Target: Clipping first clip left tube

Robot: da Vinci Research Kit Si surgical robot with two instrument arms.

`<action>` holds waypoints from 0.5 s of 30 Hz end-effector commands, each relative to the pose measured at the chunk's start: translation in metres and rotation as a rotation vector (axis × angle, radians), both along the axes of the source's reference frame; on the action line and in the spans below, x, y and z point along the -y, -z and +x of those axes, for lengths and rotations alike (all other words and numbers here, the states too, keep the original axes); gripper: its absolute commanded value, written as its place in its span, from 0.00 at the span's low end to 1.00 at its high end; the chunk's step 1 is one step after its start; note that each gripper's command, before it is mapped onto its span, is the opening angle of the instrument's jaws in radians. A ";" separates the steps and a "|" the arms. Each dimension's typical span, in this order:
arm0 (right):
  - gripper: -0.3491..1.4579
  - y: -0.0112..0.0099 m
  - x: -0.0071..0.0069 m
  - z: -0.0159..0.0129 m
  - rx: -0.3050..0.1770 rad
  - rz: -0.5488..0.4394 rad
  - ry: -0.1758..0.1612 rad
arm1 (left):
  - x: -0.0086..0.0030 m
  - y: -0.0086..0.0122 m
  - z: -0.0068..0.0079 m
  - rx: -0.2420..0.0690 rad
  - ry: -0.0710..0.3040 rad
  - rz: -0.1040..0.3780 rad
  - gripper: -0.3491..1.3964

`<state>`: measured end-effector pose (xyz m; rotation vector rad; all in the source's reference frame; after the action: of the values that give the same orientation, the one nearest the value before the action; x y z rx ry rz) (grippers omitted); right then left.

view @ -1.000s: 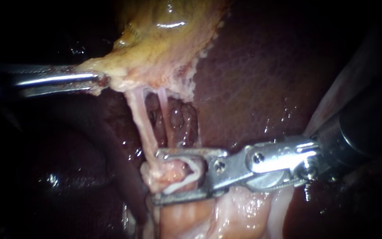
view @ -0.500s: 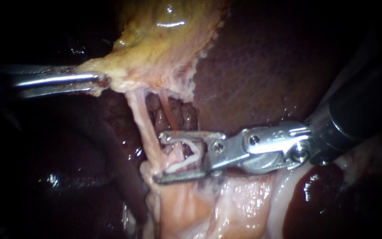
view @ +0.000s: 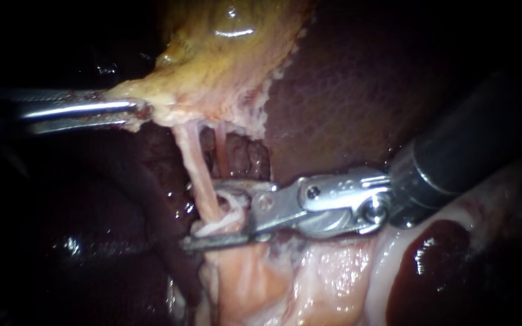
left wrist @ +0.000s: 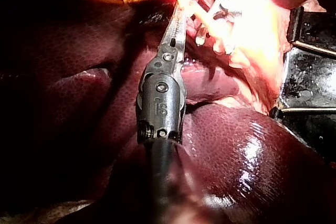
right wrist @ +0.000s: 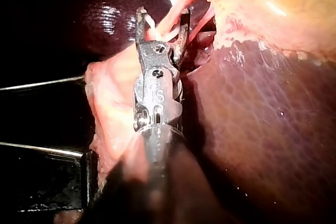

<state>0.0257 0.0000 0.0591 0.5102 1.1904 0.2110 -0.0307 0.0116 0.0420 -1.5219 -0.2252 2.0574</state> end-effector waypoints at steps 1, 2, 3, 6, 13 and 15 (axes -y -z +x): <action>0.47 0.0000 0.0002 0.0002 -0.009 0.007 0.003 | 0.0000 -0.0001 0.0000 0.000 0.000 0.000 0.00; 0.47 0.0001 0.0004 0.0004 -0.014 0.013 0.003 | 0.0000 -0.0001 0.0000 0.000 0.000 0.000 0.00; 0.47 0.0002 0.0007 0.0005 -0.025 0.022 0.010 | 0.0000 -0.0001 0.0000 0.000 0.000 0.000 0.00; 0.47 0.0008 0.0015 0.0006 -0.036 0.037 0.027 | 0.0000 -0.0001 0.0000 0.000 0.000 0.000 0.00; 0.47 0.0028 0.0031 0.0005 -0.082 0.072 0.061 | 0.0000 -0.0001 0.0001 0.000 0.000 0.000 0.00; 0.46 0.0033 0.0034 0.0005 -0.082 0.095 0.068 | 0.0000 -0.0001 0.0001 0.000 0.000 0.000 0.00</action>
<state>0.0262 -0.0036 0.0555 0.6544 1.2443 0.1951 -0.0306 0.0115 0.0421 -1.5207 -0.2250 2.0577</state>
